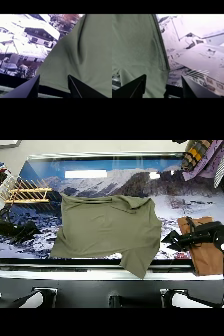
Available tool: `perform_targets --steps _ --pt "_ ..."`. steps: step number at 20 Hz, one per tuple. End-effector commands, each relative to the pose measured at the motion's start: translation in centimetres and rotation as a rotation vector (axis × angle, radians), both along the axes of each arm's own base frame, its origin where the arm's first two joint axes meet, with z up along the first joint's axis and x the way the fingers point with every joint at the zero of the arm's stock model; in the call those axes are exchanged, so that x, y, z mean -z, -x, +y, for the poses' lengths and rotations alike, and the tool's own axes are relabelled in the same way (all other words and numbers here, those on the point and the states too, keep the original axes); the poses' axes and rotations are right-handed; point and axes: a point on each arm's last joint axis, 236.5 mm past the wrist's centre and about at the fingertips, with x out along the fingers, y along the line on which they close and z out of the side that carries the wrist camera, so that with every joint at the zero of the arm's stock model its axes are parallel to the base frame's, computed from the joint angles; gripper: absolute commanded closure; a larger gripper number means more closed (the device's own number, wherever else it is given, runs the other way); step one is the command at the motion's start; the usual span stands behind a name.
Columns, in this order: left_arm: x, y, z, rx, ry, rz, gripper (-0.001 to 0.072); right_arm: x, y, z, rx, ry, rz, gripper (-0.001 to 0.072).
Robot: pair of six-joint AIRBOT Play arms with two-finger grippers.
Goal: Fold the clothes and pants, and hang the long-sleeved shirts on hangers.
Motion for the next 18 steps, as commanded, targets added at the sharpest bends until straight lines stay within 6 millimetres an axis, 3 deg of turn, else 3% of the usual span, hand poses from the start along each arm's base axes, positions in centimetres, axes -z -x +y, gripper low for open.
perform_targets --steps 1,10,13,15,16,18 --pt "0.1 0.3 0.0 -0.007 -0.001 -0.006 0.0298 1.0 0.3 0.7 0.020 -0.017 -0.009 0.0231" --pt "-0.1 0.1 0.2 -0.010 0.018 -0.027 0.0296 3.1 0.4 2.2 0.114 -0.059 -0.035 0.0240" --pt "0.2 0.5 0.4 -0.051 0.083 -0.042 0.0297 3.2 0.3 2.1 0.116 -0.055 -0.043 0.0424" --pt "1.1 1.5 0.1 -0.076 0.155 -0.050 0.0297 3.2 0.3 2.1 0.108 -0.054 -0.049 0.0640" --pt "1.7 2.1 -0.1 -0.087 0.185 -0.052 0.0297 3.2 0.3 2.1 0.108 -0.054 -0.051 0.0683" --pt "3.6 4.1 -0.1 -0.122 0.219 -0.014 0.0297 3.2 0.3 2.2 0.103 -0.056 -0.052 0.0684"
